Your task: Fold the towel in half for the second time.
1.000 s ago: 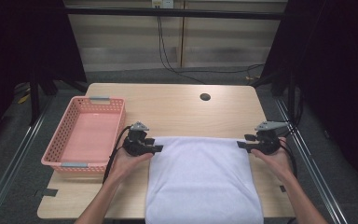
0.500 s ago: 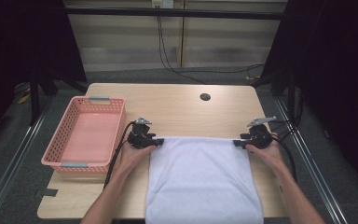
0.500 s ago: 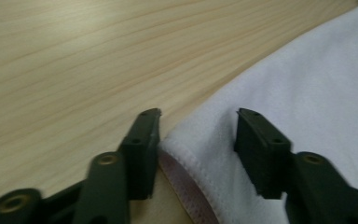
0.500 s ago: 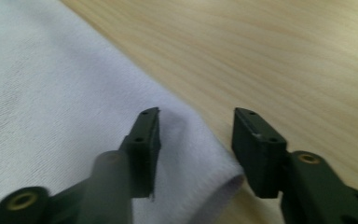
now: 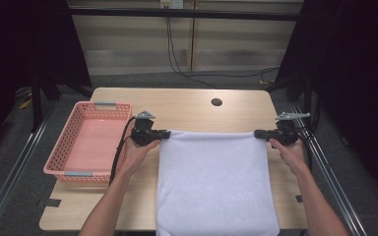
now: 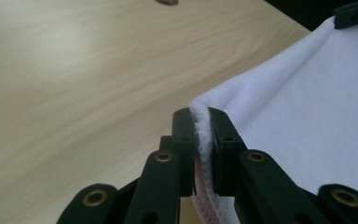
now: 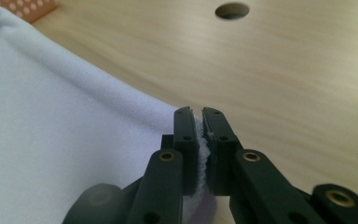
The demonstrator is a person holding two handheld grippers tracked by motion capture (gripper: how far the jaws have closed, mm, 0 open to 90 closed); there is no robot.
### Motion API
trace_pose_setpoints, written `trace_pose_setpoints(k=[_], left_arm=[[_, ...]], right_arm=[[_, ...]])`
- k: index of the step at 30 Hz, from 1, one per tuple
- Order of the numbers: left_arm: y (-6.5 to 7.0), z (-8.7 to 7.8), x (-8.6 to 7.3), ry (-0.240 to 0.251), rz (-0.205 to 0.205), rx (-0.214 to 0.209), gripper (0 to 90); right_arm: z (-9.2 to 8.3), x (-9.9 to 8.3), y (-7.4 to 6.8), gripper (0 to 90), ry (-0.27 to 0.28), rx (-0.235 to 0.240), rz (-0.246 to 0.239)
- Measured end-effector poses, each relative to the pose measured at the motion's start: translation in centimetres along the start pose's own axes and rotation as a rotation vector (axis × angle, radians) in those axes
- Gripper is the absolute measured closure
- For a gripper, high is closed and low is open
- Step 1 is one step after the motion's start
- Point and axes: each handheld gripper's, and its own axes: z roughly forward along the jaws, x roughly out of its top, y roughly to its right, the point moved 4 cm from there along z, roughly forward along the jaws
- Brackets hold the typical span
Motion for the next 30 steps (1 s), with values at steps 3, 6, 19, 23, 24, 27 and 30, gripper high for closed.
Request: trace_pose_setpoints(k=[3,6,19,23,24,27,30], left_arm=[[0.0,-0.2,1.5,0.025,0.024,0.009,82.5],[-0.1,-0.5,3.4,0.048,0.05,0.025,82.3],[2.9,-4.3,2.5,0.113,0.12,-0.021,82.4],[5.6,-6.3,0.7,0.125,0.158,-0.054,82.4],[6.3,-6.9,0.2,0.136,0.153,-0.082,82.4],[7.9,-8.1,-1.7,0.136,0.156,-0.102,82.1],[9.1,-8.7,-4.0,0.105,0.157,-0.119,81.8]], right_arm=[[-0.4,1.4,0.5,85.4,0.038,-0.02,0.008],[-0.9,2.8,0.8,85.4,0.069,-0.034,0.011],[-5.2,3.2,-1.9,85.4,0.169,0.026,-0.047],[-7.6,1.1,-4.1,85.4,0.174,0.056,-0.086],[-8.2,0.5,-4.7,85.4,0.177,0.068,-0.086],[-9.9,-1.0,-6.2,85.3,0.171,0.088,-0.105],[-11.1,-2.7,-7.9,85.1,0.15,0.104,-0.124]])
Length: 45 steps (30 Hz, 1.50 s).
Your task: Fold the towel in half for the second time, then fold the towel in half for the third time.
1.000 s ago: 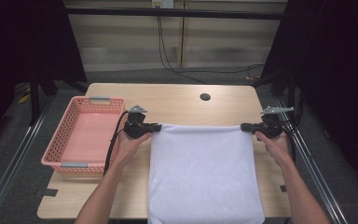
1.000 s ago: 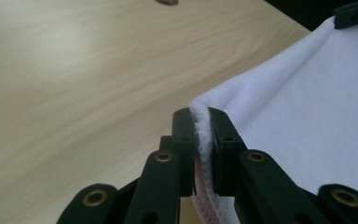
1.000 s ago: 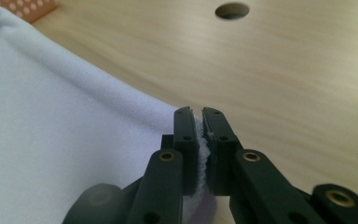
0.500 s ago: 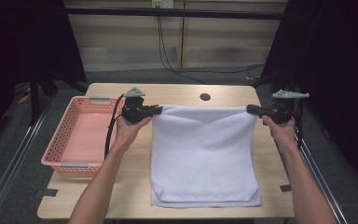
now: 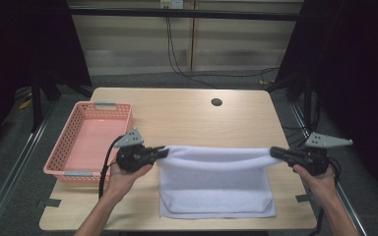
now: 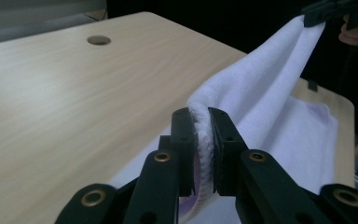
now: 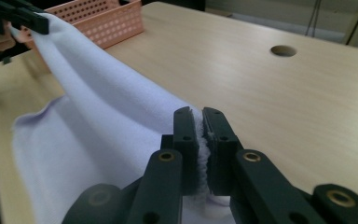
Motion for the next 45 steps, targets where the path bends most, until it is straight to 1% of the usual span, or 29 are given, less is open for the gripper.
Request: trace_pose_setpoints(k=[2,3,4,5,6,9,11,13,14,16,17,20,21,22,23,24,26,27,28,29,30,32,33,34,36,38,40,42,45], left_arm=[[1.0,-0.2,-1.6,-0.032,-0.008,0.0,81.6],[1.4,-0.2,-2.5,-0.072,-0.002,-0.011,81.6],[1.7,-0.2,-3.3,-0.102,0.004,-0.003,81.1],[2.0,-0.3,-3.9,-0.104,-0.006,-0.017,80.5],[2.2,-0.4,-4.5,-0.127,-0.01,-0.035,80.5],[2.8,-0.4,-6.1,-0.165,-0.014,-0.061,79.7],[3.3,-0.4,-6.9,-0.194,-0.015,-0.074,79.6],[3.9,-0.6,-7.5,-0.226,-0.006,-0.097,77.2],[4.1,-0.8,-7.8,-0.234,0.009,-0.095,75.2],[4.4,-1.3,-8.5,-0.242,-0.006,-0.112,71.3],[4.3,-1.5,-8.7,-0.233,-0.008,-0.118,66.8],[3.8,-2.2,-8.1,-0.194,-0.01,-0.122,61.6],[3.5,-2.2,-7.7,-0.167,-0.024,-0.136,57.1],[3.1,-2.0,-7.2,-0.146,-0.031,-0.121,56.4],[2.7,-1.6,-6.9,-0.154,-0.022,-0.103,56.2],[2.1,-0.8,-6.6,-0.163,-0.033,-0.084,56.8],[1.0,0.5,-6.6,-0.197,-0.059,-0.053,57.9],[0.4,1.3,-6.8,-0.222,-0.058,-0.033,58.6],[-0.2,2.2,-7.1,-0.261,-0.071,-0.027,58.5],[-0.4,2.6,-7.3,-0.278,-0.068,-0.021,57.5],[-0.7,3.0,-7.6,-0.3,-0.066,-0.01,57.5],[-0.8,3.4,-7.9,-0.312,-0.07,-0.01,57.7],[-0.8,3.5,-7.9,-0.311,-0.059,-0.008,57.6],[-0.8,3.5,-7.9,-0.313,-0.061,-0.006,57.7],[-0.9,3.6,-7.9,-0.305,-0.062,-0.001,58.1],[-1.0,3.9,-7.9,-0.297,-0.058,0.003,59.0],[-1.4,4.3,-7.7,-0.283,-0.075,0.01,59.2],[-1.8,4.8,-7.4,-0.286,-0.069,0.02,59.2],[-2.5,5.4,-6.9,-0.279,-0.102,0.021,56.4]], right_arm=[[-0.4,-1.4,-1.3,84.9,-0.021,0.008,-0.004],[-0.5,-2.2,-1.8,84.6,-0.035,0.022,-0.003],[-0.6,-3.0,-2.3,84.3,-0.057,0.021,-0.007],[-0.6,-3.9,-2.8,84.3,-0.085,0.021,-0.015],[-0.5,-4.7,-3.2,84.2,-0.113,0.028,-0.018],[-0.5,-6.8,-4.1,82.7,-0.165,0.039,-0.015],[-0.7,-7.8,-4.4,82.4,-0.179,0.054,0.0],[-0.7,-8.5,-4.8,80.5,-0.206,0.052,-0.007],[-0.8,-8.8,-5.0,78.7,-0.225,0.054,-0.02],[-1.0,-9.2,-5.5,73.8,-0.255,0.037,-0.03],[-1.3,-9.4,-6.0,69.4,-0.26,0.056,-0.028],[-2.0,-9.2,-6.3,62.4,-0.231,0.041,-0.009],[-2.1,-8.9,-6.2,60.5,-0.21,0.032,0.007],[-2.2,-8.6,-5.9,59.4,-0.191,0.023,0.018],[-2.0,-8.3,-5.6,57.8,-0.174,0.015,0.034],[-1.7,-8.1,-5.2,57.8,-0.165,0.002,0.052],[-0.3,-7.9,-4.5,55.2,-0.184,-0.029,0.063],[0.6,-7.9,-4.3,54.5,-0.203,-0.033,0.068],[1.5,-8.0,-4.0,52.6,-0.241,-0.054,0.066],[2.8,-8.4,-3.7,50.5,-0.293,-0.086,0.039],[3.4,-8.6,-3.6,49.0,-0.322,-0.099,0.039],[4.2,-9.1,-3.1,47.2,-0.363,-0.118,0.044],[4.6,-9.4,-3.0,47.1,-0.38,-0.123,0.039],[4.8,-9.4,-3.0,47.4,-0.37,-0.121,0.041],[5.0,-9.4,-2.9,52.2,-0.373,-0.142,0.014],[5.3,-9.2,-2.3,52.6,-0.367,-0.165,0.004],[5.7,-9.0,-1.6,52.6,-0.36,-0.17,0.011],[6.2,-8.7,-0.7,52.6,-0.352,-0.177,0.018],[6.7,-8.3,0.4,51.8,-0.337,-0.174,0.034]])
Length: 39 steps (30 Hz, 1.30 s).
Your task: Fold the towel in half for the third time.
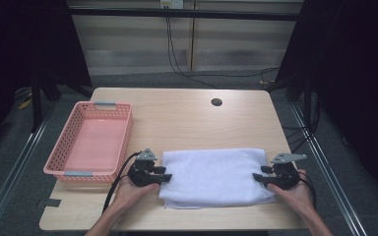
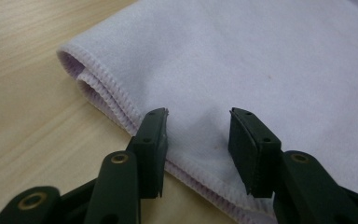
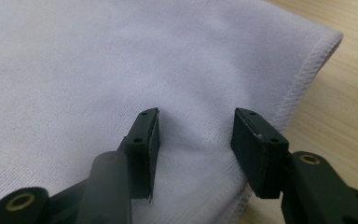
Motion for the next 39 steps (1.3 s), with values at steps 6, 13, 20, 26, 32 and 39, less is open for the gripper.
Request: trace_pose_setpoints(k=[6,13,20,26,32,39], left_arm=[[-0.3,-0.8,1.0,0.021,-0.014,0.003,46.1],[-1.6,-1.3,2.8,0.071,-0.044,0.032,38.7],[-2.9,0.0,4.0,0.048,-0.061,0.062,38.9],[-2.8,0.0,3.7,0.048,-0.061,0.065,36.1],[-3.2,-0.3,3.5,0.066,-0.084,0.07,35.7],[-3.8,-0.6,3.1,0.061,-0.094,0.083,35.5]], right_arm=[[-1.3,0.7,-1.2,44.5,0.062,0.024,0.01],[-2.6,1.6,-6.7,42.1,0.121,0.146,-0.068],[0.2,4.4,-12.5,40.2,0.093,0.286,-0.157],[3.7,7.3,-18.0,43.0,0.056,0.429,-0.237],[7.1,9.6,-22.1,42.8,0.027,0.525,-0.281],[9.7,9.2,-24.0,44.1,-0.029,0.528,-0.351]])
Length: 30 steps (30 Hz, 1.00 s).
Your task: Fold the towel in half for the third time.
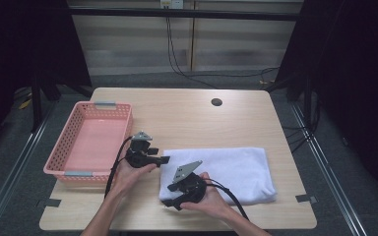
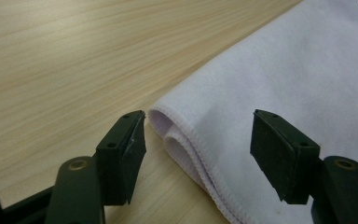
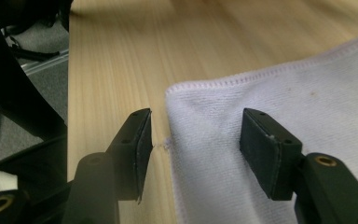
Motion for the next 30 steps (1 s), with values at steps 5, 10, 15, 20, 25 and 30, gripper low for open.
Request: trace_pose_setpoints(k=[5,10,15,20,25,30], left_arm=[[-0.4,0.1,0.0,0.002,-0.012,0.012,35.2],[-0.9,0.4,-0.1,0.005,-0.031,0.029,34.7],[-1.3,0.9,-0.2,0.001,-0.036,0.037,33.9],[-1.3,1.3,-0.5,-0.024,-0.037,0.046,31.7],[-1.0,1.7,-0.6,-0.04,-0.026,0.032,31.6],[-0.6,2.3,-0.7,-0.049,-0.007,0.004,37.2]], right_arm=[[0.4,-0.7,-0.7,44.2,-0.001,-0.052,-0.08],[0.6,-1.0,-1.3,44.7,-0.016,-0.112,-0.16],[0.5,-1.0,-1.1,57.7,-0.004,-0.159,-0.165],[0.4,-1.0,-1.0,65.8,0.0,-0.165,-0.148],[-0.1,-1.2,-0.5,76.3,0.012,-0.155,-0.1],[-0.6,-1.4,-0.4,80.8,0.005,-0.13,-0.061]])
